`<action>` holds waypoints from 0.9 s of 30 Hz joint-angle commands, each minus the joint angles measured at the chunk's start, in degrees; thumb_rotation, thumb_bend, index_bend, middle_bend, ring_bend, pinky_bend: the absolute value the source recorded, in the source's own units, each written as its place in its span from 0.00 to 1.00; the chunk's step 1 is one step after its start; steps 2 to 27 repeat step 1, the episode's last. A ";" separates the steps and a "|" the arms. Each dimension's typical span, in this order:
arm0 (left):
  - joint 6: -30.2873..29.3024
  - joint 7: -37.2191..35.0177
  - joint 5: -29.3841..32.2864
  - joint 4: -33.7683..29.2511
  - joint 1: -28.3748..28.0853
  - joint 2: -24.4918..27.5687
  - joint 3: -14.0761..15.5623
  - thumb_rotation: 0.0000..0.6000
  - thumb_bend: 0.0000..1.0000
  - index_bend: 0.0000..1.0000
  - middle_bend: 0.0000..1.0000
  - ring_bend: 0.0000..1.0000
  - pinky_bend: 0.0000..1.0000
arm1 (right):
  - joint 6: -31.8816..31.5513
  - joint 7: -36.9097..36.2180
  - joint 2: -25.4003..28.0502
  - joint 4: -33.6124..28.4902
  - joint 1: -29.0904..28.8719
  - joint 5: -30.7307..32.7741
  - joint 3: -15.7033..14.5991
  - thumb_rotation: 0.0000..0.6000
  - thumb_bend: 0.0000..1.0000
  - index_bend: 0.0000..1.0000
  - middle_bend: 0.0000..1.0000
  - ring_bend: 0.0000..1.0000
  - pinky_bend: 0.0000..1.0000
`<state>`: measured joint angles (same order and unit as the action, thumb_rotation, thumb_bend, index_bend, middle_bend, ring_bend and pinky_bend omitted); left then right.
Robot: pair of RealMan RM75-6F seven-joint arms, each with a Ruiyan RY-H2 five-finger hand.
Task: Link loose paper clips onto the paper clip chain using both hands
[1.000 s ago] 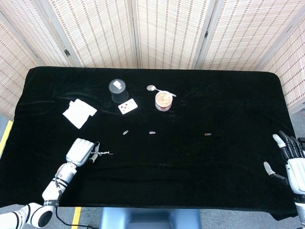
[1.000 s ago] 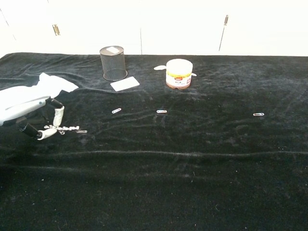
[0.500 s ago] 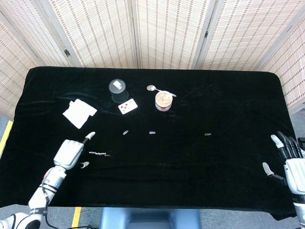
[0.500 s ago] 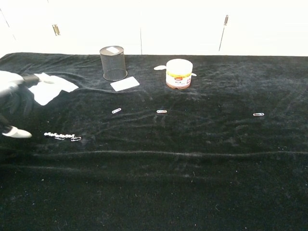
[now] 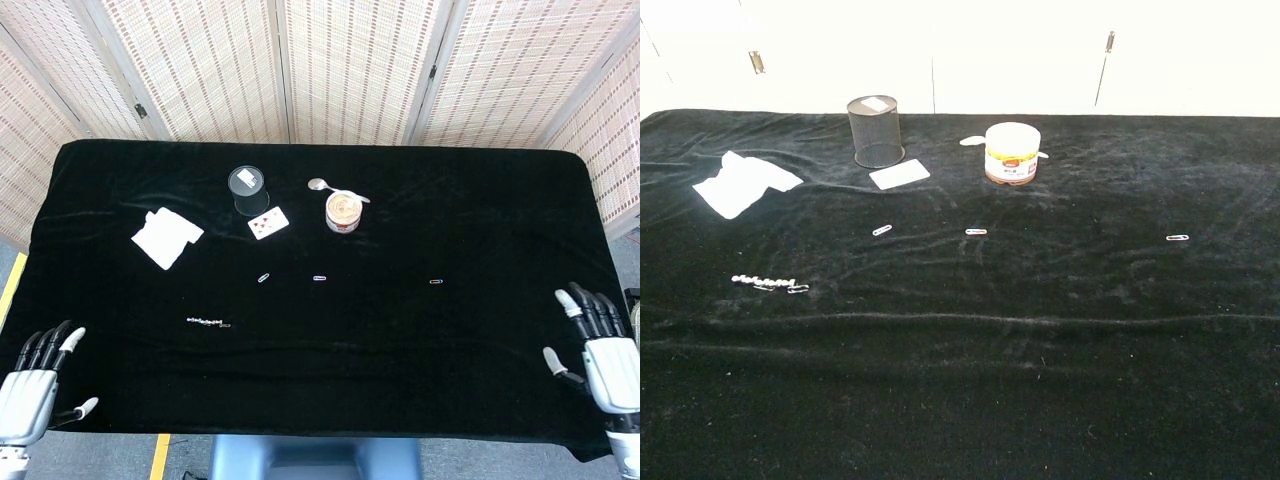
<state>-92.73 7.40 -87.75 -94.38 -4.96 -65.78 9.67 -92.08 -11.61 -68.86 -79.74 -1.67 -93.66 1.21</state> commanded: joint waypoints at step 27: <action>0.09 1.21 -1.06 0.90 0.85 -0.44 0.05 1.00 0.13 0.00 0.00 0.00 0.00 | -0.14 0.51 0.22 -0.48 -0.03 -1.13 -0.73 1.00 0.36 0.00 0.00 0.00 0.00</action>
